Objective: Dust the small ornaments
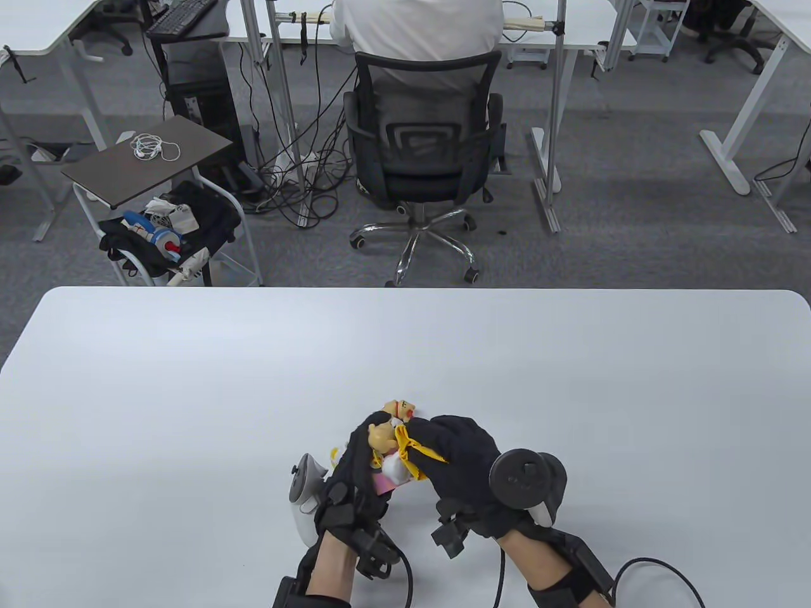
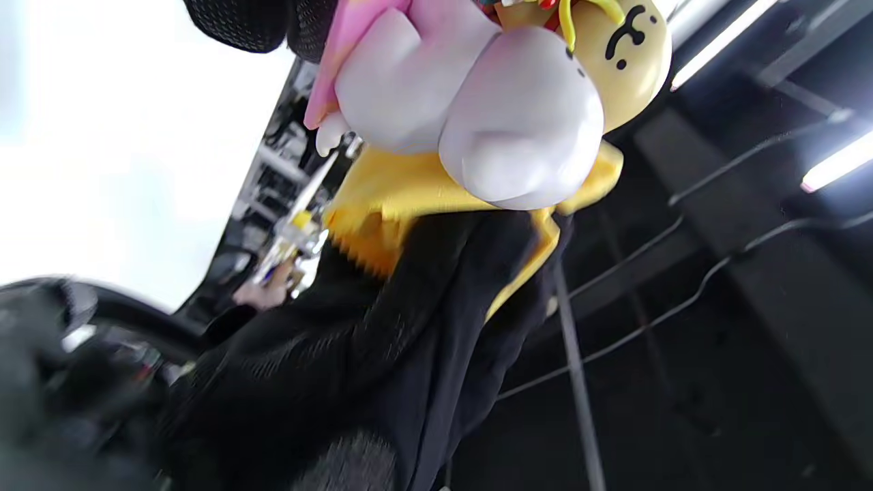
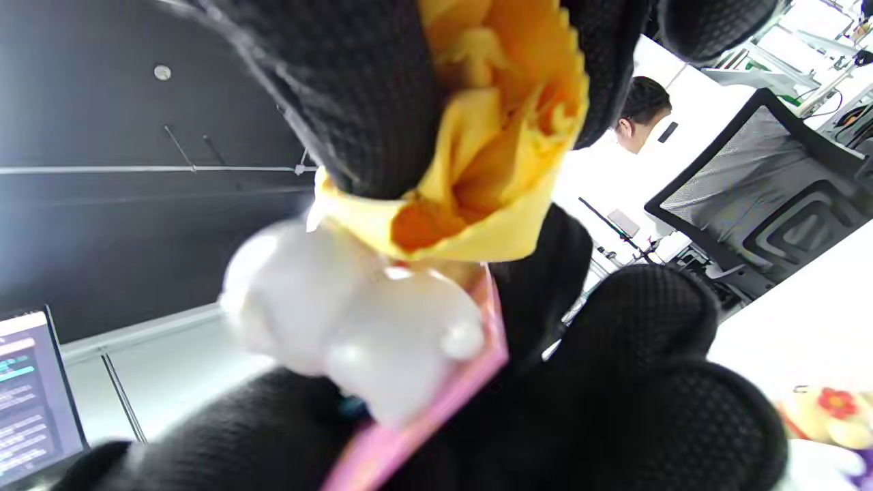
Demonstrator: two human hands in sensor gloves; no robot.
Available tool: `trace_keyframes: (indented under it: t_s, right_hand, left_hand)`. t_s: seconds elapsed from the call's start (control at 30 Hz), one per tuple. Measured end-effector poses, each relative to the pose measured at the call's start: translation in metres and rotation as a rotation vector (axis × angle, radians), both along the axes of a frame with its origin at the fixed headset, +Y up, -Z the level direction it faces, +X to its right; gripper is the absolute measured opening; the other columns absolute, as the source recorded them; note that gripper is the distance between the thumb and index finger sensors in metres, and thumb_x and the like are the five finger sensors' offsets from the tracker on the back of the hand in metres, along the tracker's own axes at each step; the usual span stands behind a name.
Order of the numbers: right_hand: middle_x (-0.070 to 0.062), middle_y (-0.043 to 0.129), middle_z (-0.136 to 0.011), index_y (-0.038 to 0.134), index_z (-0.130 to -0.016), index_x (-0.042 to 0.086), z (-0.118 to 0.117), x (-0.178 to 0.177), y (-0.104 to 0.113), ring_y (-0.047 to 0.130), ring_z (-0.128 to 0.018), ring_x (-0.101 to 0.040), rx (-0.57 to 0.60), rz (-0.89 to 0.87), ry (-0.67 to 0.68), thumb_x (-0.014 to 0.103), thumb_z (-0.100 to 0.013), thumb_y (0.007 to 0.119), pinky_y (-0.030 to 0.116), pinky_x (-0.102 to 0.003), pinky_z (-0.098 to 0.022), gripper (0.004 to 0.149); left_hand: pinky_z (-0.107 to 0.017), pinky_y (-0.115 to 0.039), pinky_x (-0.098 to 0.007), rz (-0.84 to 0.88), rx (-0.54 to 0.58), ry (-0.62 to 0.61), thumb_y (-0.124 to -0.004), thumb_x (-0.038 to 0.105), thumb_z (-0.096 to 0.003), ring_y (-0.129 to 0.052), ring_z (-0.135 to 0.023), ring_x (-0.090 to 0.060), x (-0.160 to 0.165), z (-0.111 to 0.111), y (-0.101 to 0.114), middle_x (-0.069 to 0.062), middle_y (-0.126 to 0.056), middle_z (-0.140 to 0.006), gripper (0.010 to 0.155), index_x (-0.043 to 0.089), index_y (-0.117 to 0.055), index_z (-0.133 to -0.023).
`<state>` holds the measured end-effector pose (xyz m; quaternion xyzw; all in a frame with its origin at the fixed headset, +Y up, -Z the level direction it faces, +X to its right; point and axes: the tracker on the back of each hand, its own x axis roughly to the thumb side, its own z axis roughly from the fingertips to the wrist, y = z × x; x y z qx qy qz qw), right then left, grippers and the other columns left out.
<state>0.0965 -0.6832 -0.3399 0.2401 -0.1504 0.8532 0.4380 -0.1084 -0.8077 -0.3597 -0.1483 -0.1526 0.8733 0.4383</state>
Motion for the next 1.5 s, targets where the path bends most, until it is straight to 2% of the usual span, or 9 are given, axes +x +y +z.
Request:
trace_keyframes:
  t_s: [0.2,0.33,0.57,0.67,0.8,0.97,1.13,1.33,1.5]
  right_hand:
    - [-0.010,0.090,-0.076,0.092,-0.084,0.024,-0.005,-0.008,-0.006,0.084,-0.082,-0.036,-0.052,0.235,0.061,0.031,-0.043,0.095,0.058,-0.068,-0.067,0.042]
    - [-0.010,0.090,-0.076,0.090,-0.087,0.022,-0.002,-0.002,0.000,0.084,-0.081,-0.036,-0.002,0.123,0.038,0.033,-0.044,0.093,0.061,-0.066,-0.065,0.044]
    - [-0.010,0.090,-0.076,0.089,-0.087,0.023,0.001,-0.003,0.004,0.085,-0.080,-0.036,0.003,0.093,0.069,0.034,-0.045,0.093,0.062,-0.065,-0.065,0.044]
    - [-0.010,0.090,-0.076,0.089,-0.087,0.023,-0.001,0.000,0.004,0.085,-0.080,-0.036,-0.008,0.077,0.064,0.034,-0.045,0.093,0.063,-0.065,-0.064,0.044]
    - [-0.010,0.090,-0.076,0.089,-0.088,0.022,-0.003,0.004,0.005,0.085,-0.080,-0.036,-0.026,0.046,0.059,0.034,-0.045,0.092,0.063,-0.065,-0.064,0.044]
    - [-0.010,0.090,-0.076,0.089,-0.088,0.022,-0.006,0.007,0.004,0.085,-0.080,-0.037,-0.033,0.044,0.048,0.034,-0.045,0.092,0.063,-0.065,-0.064,0.044]
    - [-0.010,0.090,-0.076,0.089,-0.088,0.022,-0.010,0.011,0.002,0.085,-0.080,-0.037,-0.050,0.038,0.031,0.034,-0.045,0.092,0.062,-0.065,-0.065,0.044]
    - [-0.011,0.090,-0.076,0.089,-0.088,0.021,-0.013,0.015,0.000,0.085,-0.079,-0.037,-0.068,0.023,0.026,0.034,-0.045,0.092,0.063,-0.065,-0.064,0.044]
    - [-0.011,0.090,-0.076,0.089,-0.088,0.021,-0.015,0.016,-0.001,0.085,-0.079,-0.037,-0.077,0.026,0.020,0.034,-0.045,0.092,0.063,-0.065,-0.064,0.044]
  left_hand:
    - [-0.078,-0.058,-0.053,-0.012,-0.026,0.099,-0.044,0.061,-0.0586,-0.055,-0.109,-0.033,-0.018,0.000,-0.005,0.004,-0.070,-0.116,0.057,0.038,-0.041,-0.111]
    - [-0.073,-0.067,-0.051,-0.032,-0.067,0.158,-0.043,0.061,-0.0586,-0.074,-0.100,-0.033,-0.027,0.002,-0.004,0.003,-0.070,-0.115,0.058,0.038,-0.039,-0.111]
    - [-0.060,-0.071,-0.047,-0.317,-0.109,0.364,-0.047,0.058,-0.0596,-0.080,-0.077,-0.031,-0.067,0.005,0.025,-0.007,-0.072,-0.110,0.057,0.035,-0.045,-0.111]
    - [-0.053,-0.075,-0.046,-0.518,-0.182,0.513,-0.052,0.057,-0.0591,-0.084,-0.067,-0.028,-0.099,0.005,0.045,-0.013,-0.065,-0.100,0.055,0.033,-0.057,-0.109]
    - [-0.050,-0.076,-0.049,-0.904,-0.305,0.646,-0.058,0.052,-0.0580,-0.087,-0.063,-0.029,-0.149,-0.006,0.064,-0.012,-0.078,-0.086,0.053,0.028,-0.065,-0.105]
    - [-0.048,-0.077,-0.049,-1.348,-0.446,0.589,-0.060,0.051,-0.0569,-0.089,-0.060,-0.030,-0.177,-0.033,0.054,-0.012,-0.082,-0.084,0.053,0.027,-0.069,-0.103]
    - [-0.046,-0.078,-0.049,-1.666,-0.501,0.546,-0.061,0.051,-0.0553,-0.090,-0.058,-0.030,-0.175,-0.063,0.032,-0.013,-0.084,-0.082,0.053,0.027,-0.071,-0.101]
    - [-0.045,-0.079,-0.048,-1.906,-0.488,0.473,-0.061,0.052,-0.0550,-0.092,-0.055,-0.029,-0.163,-0.085,0.016,-0.012,-0.086,-0.082,0.053,0.027,-0.072,-0.101]
    - [-0.045,-0.079,-0.047,-1.935,-0.487,0.468,-0.060,0.053,-0.0556,-0.092,-0.054,-0.029,-0.158,-0.090,0.008,-0.012,-0.085,-0.083,0.053,0.028,-0.070,-0.102]
